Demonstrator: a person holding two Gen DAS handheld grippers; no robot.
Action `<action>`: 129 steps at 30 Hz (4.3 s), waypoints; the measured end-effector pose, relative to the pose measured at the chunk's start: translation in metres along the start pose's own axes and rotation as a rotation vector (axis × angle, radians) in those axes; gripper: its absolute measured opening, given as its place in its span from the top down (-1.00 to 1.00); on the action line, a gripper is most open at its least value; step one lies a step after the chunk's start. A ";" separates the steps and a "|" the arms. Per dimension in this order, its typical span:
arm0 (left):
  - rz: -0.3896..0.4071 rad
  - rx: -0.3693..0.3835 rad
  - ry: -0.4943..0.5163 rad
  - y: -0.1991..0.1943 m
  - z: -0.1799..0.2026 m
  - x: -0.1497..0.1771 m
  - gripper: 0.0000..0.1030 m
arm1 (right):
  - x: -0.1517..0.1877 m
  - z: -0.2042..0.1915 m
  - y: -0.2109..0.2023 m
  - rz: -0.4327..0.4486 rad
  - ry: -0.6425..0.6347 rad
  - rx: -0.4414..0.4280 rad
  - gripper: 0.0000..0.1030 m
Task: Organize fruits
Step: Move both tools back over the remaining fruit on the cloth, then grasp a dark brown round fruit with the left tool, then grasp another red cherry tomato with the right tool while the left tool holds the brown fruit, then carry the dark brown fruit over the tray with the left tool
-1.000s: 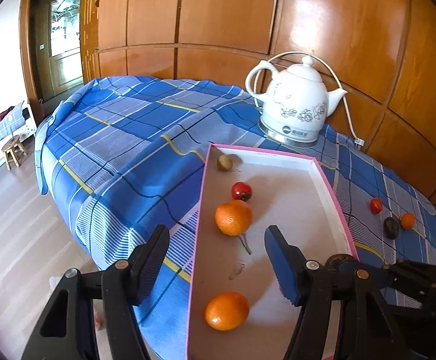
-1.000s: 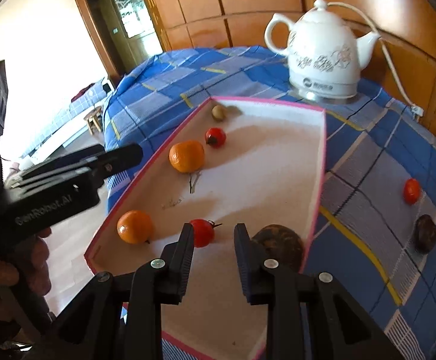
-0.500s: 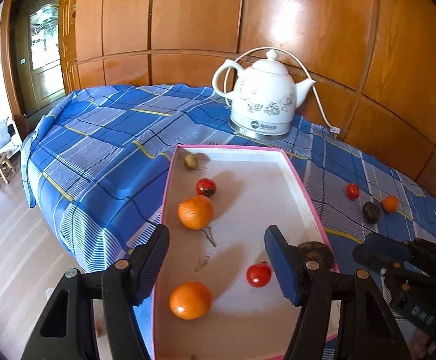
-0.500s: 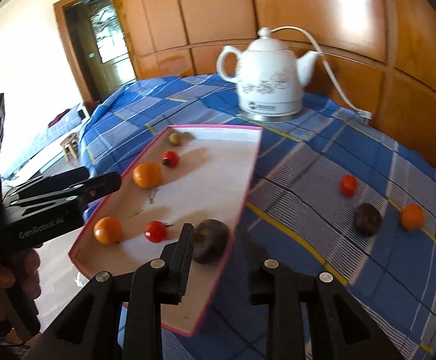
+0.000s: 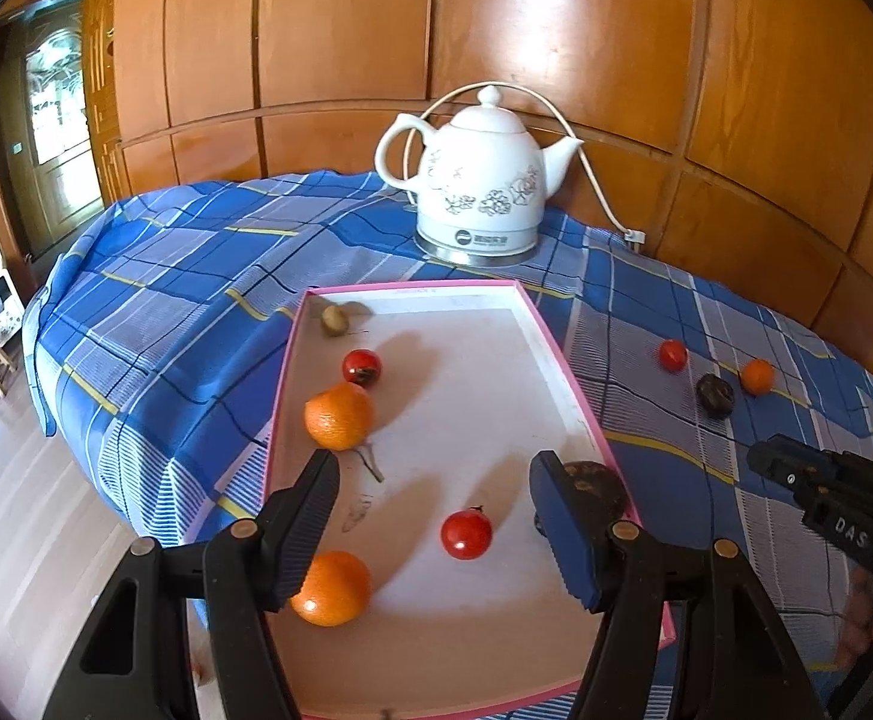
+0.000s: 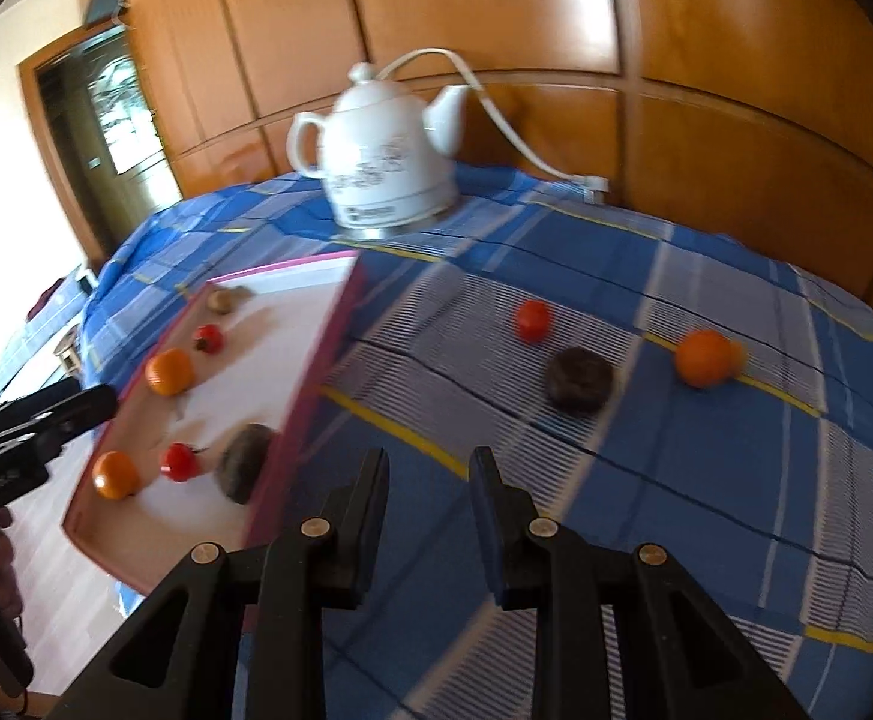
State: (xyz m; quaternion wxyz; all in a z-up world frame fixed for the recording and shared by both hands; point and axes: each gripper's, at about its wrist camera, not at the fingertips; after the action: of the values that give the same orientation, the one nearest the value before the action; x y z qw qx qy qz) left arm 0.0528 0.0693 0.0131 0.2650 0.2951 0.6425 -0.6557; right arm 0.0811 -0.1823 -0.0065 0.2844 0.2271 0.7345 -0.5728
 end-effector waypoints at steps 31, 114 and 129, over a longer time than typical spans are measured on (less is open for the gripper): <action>-0.149 0.309 0.252 0.080 0.176 -0.060 -0.38 | 0.046 0.137 -0.004 0.037 0.274 0.241 0.27; 0.053 0.380 0.335 0.080 0.190 0.045 0.15 | -0.093 0.040 0.129 -0.190 -0.120 -0.008 0.50; 0.046 0.378 0.341 0.082 0.191 0.043 0.15 | 0.007 0.106 0.012 -0.086 0.080 0.191 0.50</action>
State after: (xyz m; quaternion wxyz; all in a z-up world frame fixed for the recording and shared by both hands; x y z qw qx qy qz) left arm 0.0737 -0.1227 -0.0746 0.1078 0.4599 0.5370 -0.6989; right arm 0.1009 -0.2821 -0.0390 0.2070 0.2440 0.6964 -0.6424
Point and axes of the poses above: each gripper's, at about its wrist camera, not at the fingertips, and y roughly the way its jaws point, z to its right, x to its underside, and after that the axes turned 4 degrees about y, right-handed
